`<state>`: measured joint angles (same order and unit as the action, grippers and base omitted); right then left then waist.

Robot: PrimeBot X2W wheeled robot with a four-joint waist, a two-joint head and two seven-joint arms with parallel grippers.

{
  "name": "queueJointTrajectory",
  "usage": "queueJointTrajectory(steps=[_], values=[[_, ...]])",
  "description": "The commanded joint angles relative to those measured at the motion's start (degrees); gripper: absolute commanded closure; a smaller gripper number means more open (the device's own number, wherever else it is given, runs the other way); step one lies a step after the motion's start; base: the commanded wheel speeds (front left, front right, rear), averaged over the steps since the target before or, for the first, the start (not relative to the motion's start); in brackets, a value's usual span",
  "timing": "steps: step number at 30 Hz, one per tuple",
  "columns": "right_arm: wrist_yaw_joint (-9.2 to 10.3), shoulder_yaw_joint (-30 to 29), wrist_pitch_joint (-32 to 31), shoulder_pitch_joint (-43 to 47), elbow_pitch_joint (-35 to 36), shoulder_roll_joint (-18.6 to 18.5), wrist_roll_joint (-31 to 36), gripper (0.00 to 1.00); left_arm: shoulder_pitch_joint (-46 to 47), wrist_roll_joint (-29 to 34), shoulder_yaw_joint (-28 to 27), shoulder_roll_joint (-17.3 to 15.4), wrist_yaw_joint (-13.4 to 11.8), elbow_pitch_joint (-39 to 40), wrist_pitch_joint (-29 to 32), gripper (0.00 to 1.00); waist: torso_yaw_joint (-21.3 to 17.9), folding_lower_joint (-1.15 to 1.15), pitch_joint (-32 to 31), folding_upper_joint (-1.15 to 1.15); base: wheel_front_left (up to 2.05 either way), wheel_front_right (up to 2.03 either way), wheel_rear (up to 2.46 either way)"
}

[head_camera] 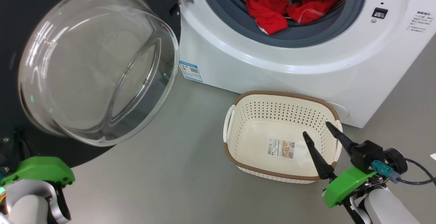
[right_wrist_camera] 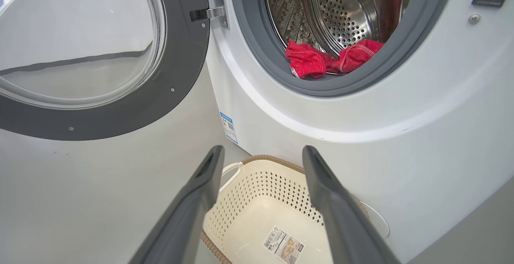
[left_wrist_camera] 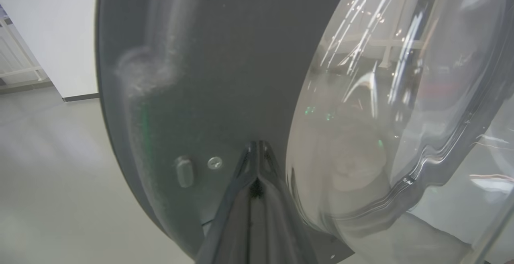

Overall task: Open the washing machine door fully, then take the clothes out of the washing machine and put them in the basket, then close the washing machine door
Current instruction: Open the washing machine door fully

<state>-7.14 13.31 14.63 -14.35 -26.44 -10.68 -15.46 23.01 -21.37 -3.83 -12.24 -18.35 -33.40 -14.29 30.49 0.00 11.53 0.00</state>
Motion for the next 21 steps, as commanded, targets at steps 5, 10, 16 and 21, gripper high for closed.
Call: queueJointTrajectory(steps=[5, 10, 16, 21], values=[[-0.35, 1.71, 0.37, -1.15, 0.96, -0.19, 0.55, 0.00, 3.17, 1.52, -3.03, -3.42, 0.15, -0.41, -0.68, 1.00, -0.35, 0.00, 0.01, 0.00, 0.00, 0.00, 0.00], [-0.35, 1.95, 0.37, -1.05, 0.82, 0.06, 0.32, 0.00, 2.81, 2.47, -3.83, -2.94, 0.15, 0.53, -0.69, 1.00, -0.37, 0.00, -0.39, 0.00, 0.00, 0.00, 0.00], [-0.35, 1.90, 0.37, -0.94, 0.61, 0.81, 0.17, 0.00, 1.60, 2.67, -5.74, -1.40, 1.56, 4.27, -0.70, 0.56, -0.39, 0.00, -1.68, 0.00, 0.00, 0.00, 0.00], [-0.35, 1.76, 0.37, -0.82, 0.54, 1.74, -0.25, 0.00, -0.47, 3.93, -5.89, -0.18, 1.99, 10.17, -0.70, 0.00, -0.85, 0.00, -3.05, 0.00, 0.00, 0.00, 0.00]])
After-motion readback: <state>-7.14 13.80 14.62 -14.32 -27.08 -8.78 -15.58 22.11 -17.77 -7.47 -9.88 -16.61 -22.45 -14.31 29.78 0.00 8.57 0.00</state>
